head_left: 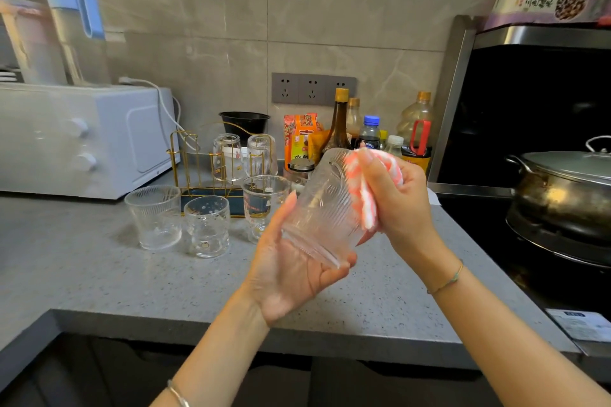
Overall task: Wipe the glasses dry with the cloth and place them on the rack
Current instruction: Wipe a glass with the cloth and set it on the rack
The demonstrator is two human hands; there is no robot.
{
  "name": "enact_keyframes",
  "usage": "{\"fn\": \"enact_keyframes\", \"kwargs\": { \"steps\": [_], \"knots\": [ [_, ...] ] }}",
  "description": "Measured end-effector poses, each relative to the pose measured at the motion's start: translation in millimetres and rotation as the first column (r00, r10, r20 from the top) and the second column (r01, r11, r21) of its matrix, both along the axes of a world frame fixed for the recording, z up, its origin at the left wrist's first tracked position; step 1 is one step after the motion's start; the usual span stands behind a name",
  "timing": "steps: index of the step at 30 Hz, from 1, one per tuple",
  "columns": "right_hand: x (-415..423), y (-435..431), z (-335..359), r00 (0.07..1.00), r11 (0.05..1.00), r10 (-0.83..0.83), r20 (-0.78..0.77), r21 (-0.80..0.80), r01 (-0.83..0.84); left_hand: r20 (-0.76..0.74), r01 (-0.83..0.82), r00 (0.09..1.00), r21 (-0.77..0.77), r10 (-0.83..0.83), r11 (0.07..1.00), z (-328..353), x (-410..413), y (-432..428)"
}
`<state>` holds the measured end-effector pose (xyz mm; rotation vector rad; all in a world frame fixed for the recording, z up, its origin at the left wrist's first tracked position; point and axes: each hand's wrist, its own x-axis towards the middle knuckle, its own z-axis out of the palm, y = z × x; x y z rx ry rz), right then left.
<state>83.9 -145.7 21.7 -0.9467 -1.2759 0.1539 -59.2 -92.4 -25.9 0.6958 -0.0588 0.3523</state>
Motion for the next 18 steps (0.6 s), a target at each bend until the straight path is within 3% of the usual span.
{"fn": "enact_keyframes", "kwargs": {
  "steps": [2,4,5,6,8,9,10,11,14,16,18],
  "knots": [
    [1,1,1,1.0,0.999,-0.029,-0.009,-0.015,0.029,-0.074,-0.073,0.994,0.069,0.078,0.995,3,1,5],
    [4,-2,6,0.998,0.998,-0.055,-0.033,-0.018,0.055,-0.16,-0.198,0.953,0.309,0.256,0.93,10,-1,12],
    [6,-2,8,0.997,0.998,-0.07,-0.013,-0.011,0.069,-0.176,-0.246,0.912,0.487,0.37,0.838,14,-2,13],
    [7,-3,11,0.996,0.996,-0.085,0.03,-0.004,0.085,-0.163,-0.259,0.86,0.677,0.484,0.689,20,-4,12],
    [8,-1,12,0.986,0.993,-0.116,0.12,-0.002,0.117,-0.066,-0.193,0.753,0.929,0.655,0.315,27,-6,8],
    [7,0,11,0.98,0.991,-0.132,0.149,-0.003,0.133,-0.003,-0.154,0.699,0.976,0.716,0.153,27,-4,6],
    [7,2,10,0.975,0.988,-0.15,0.166,0.0,0.152,0.05,-0.133,0.651,0.99,0.758,0.049,26,-3,5],
    [7,3,9,0.972,0.986,-0.164,0.17,0.0,0.166,0.085,-0.14,0.621,0.99,0.779,0.003,25,-1,4],
    [4,5,7,0.977,0.986,-0.16,0.144,-0.016,0.164,0.103,-0.209,0.626,0.977,0.773,0.039,19,0,8],
    [2,5,6,0.981,0.989,-0.141,0.136,-0.023,0.146,0.09,-0.275,0.66,0.953,0.746,0.128,17,-2,10],
    [0,4,7,0.986,0.994,-0.109,0.129,-0.005,0.111,0.06,-0.34,0.721,0.899,0.69,0.277,17,-6,10]
  ]
}}
